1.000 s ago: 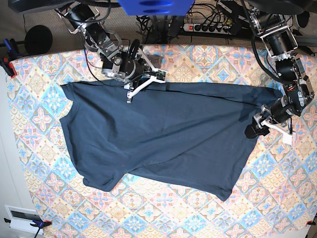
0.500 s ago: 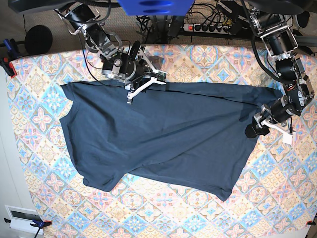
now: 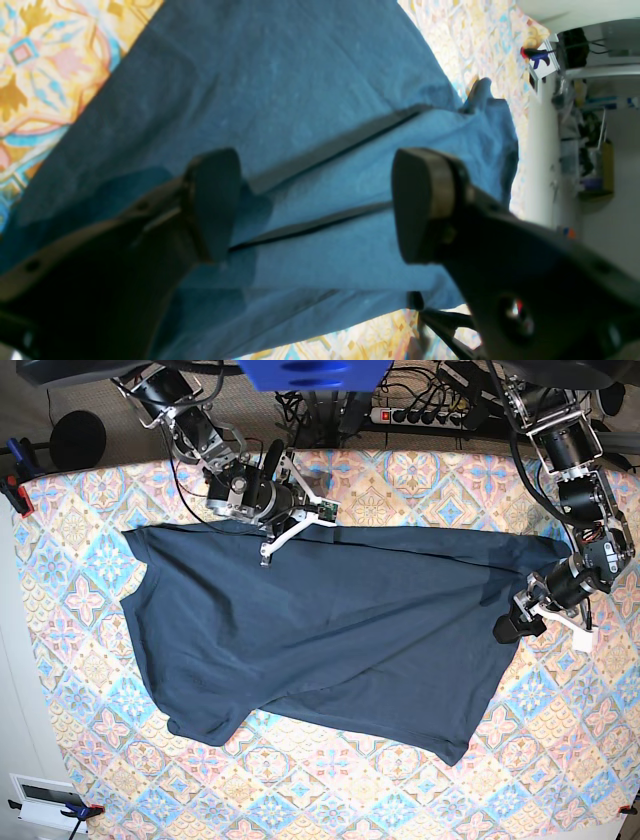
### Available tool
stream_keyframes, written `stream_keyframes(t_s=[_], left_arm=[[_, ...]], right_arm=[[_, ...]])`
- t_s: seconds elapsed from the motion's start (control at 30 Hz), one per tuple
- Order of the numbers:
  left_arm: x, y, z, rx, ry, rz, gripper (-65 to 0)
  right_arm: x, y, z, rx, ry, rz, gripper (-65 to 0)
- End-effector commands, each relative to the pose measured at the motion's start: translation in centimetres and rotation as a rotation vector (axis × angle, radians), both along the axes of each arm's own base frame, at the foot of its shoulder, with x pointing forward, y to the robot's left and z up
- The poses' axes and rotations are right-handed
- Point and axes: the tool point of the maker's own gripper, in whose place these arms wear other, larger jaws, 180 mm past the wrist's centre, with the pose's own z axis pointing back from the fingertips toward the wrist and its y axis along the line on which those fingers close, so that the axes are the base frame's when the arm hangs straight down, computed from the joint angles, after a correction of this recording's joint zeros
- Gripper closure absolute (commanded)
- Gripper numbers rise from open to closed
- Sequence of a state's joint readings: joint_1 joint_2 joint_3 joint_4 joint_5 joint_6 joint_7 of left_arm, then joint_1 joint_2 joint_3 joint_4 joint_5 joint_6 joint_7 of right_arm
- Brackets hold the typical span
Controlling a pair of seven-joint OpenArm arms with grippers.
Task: Layout the t-shirt on the table in an organized manner, then fold the t-shirt properly
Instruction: 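Lower the right gripper onto the shirt's collar edge and grasp it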
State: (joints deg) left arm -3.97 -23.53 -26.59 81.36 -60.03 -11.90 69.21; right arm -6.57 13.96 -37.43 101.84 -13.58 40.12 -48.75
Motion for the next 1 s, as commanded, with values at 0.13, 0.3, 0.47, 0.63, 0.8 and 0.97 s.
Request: stream_keyframes(t_s=[0.13,0.3,0.47,0.63,0.8,0.97], left_arm=[[0.4,0.6,1.4,0.015,-0.044,0.000,-46.6],[0.1,0.6,1.0,0.015,-0.034,0.001,-46.6],[-0.5,0.7,0.5,0.015,-0.020,0.005,-46.6],[-0.6,0.6,0.4,0.015,-0.016,0.004,-46.6],[-0.6,0.4,0.2,0.011,-0.014,0.002,-46.6],[-0.6,0.4,0.2,0.010,-0.012,0.000,-46.6]], right_arm=[[1.3,-0.1,3.5,0.051,-0.096,-0.029,-0.2],[-1.3,-1.0,3.1,0.065,-0.051,-0.072,-0.2],[-5.1,-2.9,1.2,0.010,0.031,-0.057,-0.2],[-6.0,-5.1,0.6,-0.012,0.050,-0.080,-0.1],[-5.2,-5.0,1.0,0.017,0.029,-0.088,-0.4],[-2.7,-4.0,1.9,0.025,-0.017,-0.116,-8.0]])
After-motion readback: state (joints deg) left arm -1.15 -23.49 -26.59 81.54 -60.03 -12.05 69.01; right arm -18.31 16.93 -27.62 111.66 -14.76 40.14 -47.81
